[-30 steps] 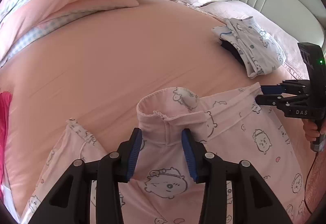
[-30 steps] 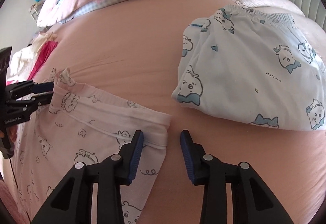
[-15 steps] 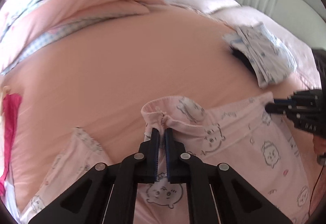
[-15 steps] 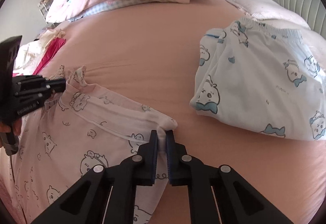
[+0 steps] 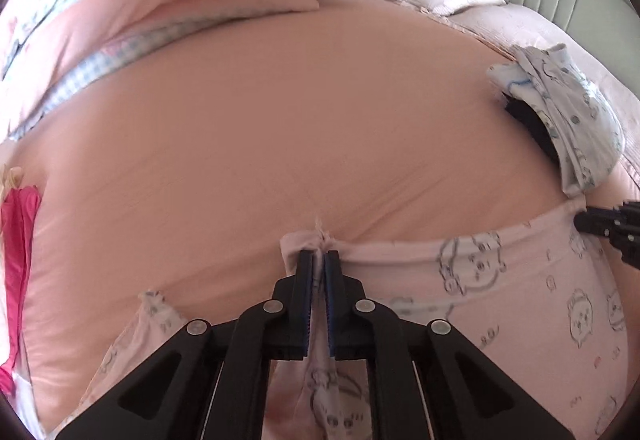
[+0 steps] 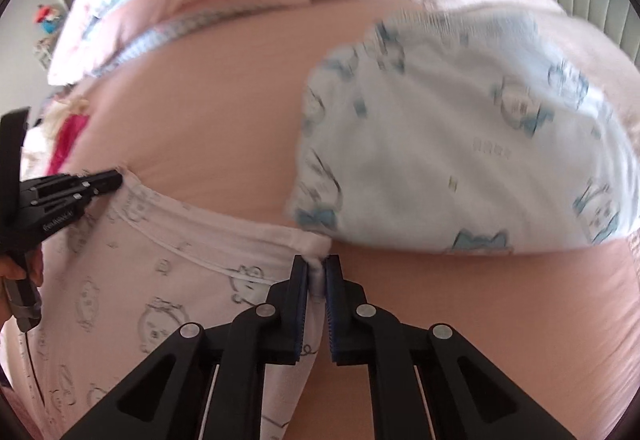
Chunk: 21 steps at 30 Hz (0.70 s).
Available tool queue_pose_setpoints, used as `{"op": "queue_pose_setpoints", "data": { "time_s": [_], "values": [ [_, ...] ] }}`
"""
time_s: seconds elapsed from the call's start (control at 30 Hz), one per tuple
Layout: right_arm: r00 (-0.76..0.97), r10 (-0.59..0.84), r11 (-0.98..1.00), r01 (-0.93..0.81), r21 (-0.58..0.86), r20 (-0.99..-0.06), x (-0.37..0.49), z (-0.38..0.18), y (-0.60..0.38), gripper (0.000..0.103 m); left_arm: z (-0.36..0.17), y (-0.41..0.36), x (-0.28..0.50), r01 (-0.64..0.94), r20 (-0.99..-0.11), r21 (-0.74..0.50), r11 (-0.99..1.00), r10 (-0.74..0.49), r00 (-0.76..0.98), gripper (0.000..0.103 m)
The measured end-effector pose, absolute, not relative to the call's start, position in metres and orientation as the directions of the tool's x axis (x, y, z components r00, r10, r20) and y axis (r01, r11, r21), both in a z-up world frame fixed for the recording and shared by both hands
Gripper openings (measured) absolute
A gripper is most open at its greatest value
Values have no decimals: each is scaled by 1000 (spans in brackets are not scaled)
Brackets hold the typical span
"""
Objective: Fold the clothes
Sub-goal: 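Grasp the pants waistband edge with the left gripper while the right gripper grasps it, then lift the pink pants by the waistband with both grippers and swing them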
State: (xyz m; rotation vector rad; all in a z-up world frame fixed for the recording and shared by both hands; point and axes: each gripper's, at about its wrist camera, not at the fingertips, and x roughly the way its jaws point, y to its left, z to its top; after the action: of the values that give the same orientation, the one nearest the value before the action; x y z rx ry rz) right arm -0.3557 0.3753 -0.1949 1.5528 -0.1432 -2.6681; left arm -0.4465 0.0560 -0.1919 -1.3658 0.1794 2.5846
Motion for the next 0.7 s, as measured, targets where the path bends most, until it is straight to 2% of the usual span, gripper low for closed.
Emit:
{"op": "queue_pose_setpoints", "data": {
  "time_s": [0.07,0.13,0.17,0.27,0.37,0.43,0.47,0.53,0.63,0.67,0.7],
  "values": [
    [-522,-13,-1000,-14,24,-853,-354,-188,373,6,-187,50,-450,-218,-820,-23,-976,143,-555,8],
    [-547,132,-991,-51,-125,-827,-353,-184,371,6,-180,40,-451,-172,-819,-14,-985,110,-564,7],
    [-536,149,-989,-67,-134,-831,-355,-185,374,9,-176,34,-451,-148,-818,-8,-989,92,-568,7],
    [-505,33,-995,-96,19,-862,-356,-181,387,10,-158,22,-435,-157,-800,-98,-983,172,-575,7],
    [-550,33,-999,-7,-35,-835,-347,-166,362,12,-158,39,-415,-300,-820,-131,-945,273,-503,7],
    [-594,40,-989,90,-115,-803,-340,-160,336,12,-171,55,-408,-376,-850,-99,-921,275,-450,7],
    [-578,0,-988,125,-89,-816,-339,-162,329,12,-179,61,-408,-392,-866,-66,-917,248,-434,7],
    [-501,-56,-988,155,-26,-864,-343,-176,325,12,-195,61,-418,-355,-886,-13,-935,176,-429,7],
    [-485,-72,-990,140,4,-871,-350,-185,333,12,-196,44,-445,-263,-868,-92,-960,207,-451,6],
    [-506,-56,-993,116,-3,-861,-352,-183,337,11,-197,40,-454,-236,-870,-120,-964,217,-443,6],
    [-532,18,-996,62,-60,-846,-355,-182,342,12,-194,42,-454,-230,-868,-105,-968,202,-453,6]
  ]
}}
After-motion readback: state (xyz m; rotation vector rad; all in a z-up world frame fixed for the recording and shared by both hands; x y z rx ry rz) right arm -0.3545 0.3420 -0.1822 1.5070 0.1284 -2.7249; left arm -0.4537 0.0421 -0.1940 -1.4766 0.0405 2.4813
